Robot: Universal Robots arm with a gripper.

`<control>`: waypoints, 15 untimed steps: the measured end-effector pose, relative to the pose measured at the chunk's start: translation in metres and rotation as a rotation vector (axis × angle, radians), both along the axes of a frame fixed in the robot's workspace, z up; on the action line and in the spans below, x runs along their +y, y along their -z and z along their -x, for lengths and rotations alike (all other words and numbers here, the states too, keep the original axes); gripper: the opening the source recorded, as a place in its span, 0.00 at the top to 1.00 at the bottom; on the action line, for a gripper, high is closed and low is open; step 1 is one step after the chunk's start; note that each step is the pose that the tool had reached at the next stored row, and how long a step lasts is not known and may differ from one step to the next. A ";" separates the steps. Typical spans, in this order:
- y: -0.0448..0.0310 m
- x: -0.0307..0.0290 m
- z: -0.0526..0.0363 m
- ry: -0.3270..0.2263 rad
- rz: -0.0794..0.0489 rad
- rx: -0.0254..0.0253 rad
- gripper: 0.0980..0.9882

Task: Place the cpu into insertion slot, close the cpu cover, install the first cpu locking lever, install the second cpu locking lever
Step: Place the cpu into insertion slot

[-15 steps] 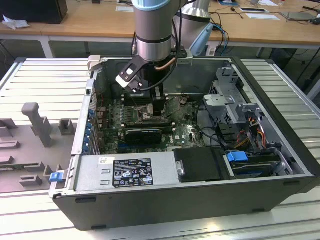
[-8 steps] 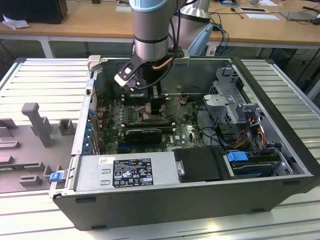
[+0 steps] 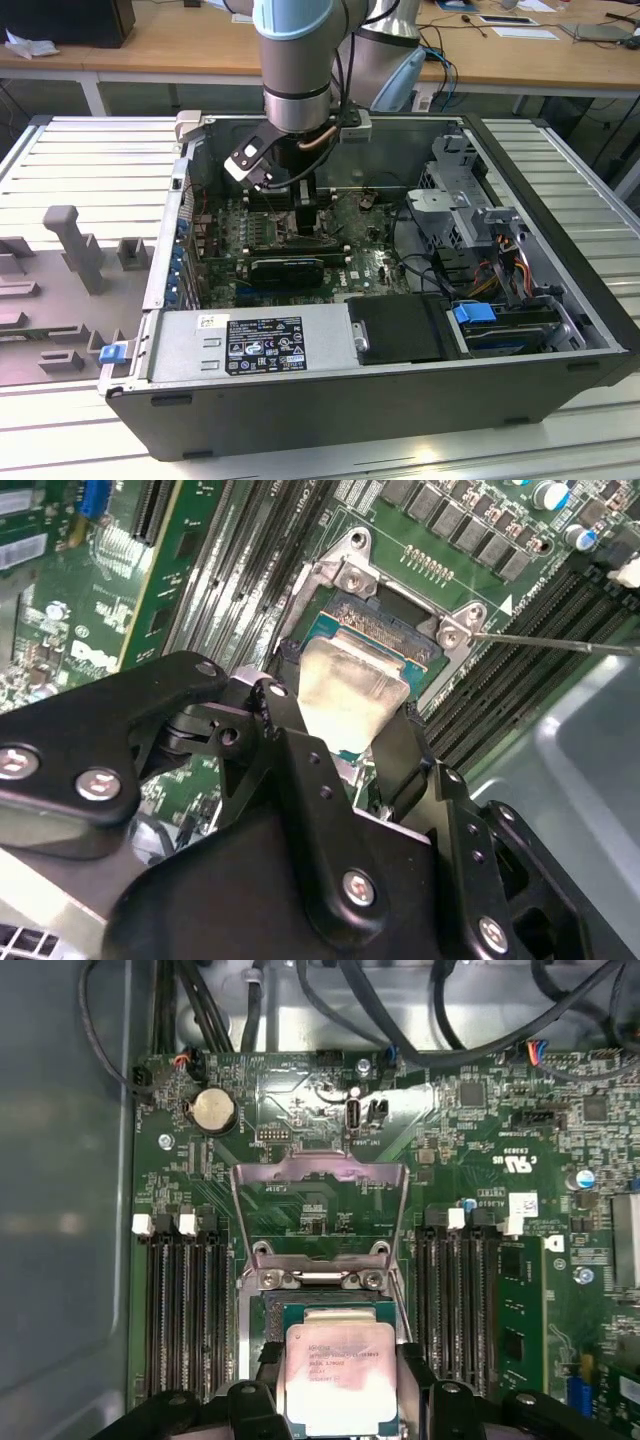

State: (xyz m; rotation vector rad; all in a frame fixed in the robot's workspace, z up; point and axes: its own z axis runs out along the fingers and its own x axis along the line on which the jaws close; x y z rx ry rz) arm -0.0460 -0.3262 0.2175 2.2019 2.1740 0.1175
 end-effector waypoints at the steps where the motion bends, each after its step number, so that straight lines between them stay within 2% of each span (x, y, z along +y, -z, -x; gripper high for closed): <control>1: 0.0005 0.0002 0.0004 0.000 0.000 0.0000 0.52; 10: 0.0097 0.0026 0.0019 0.000 -0.002 -0.0002 0.52; 15: 0.0135 0.0059 0.0013 0.002 -0.002 -0.0003 0.52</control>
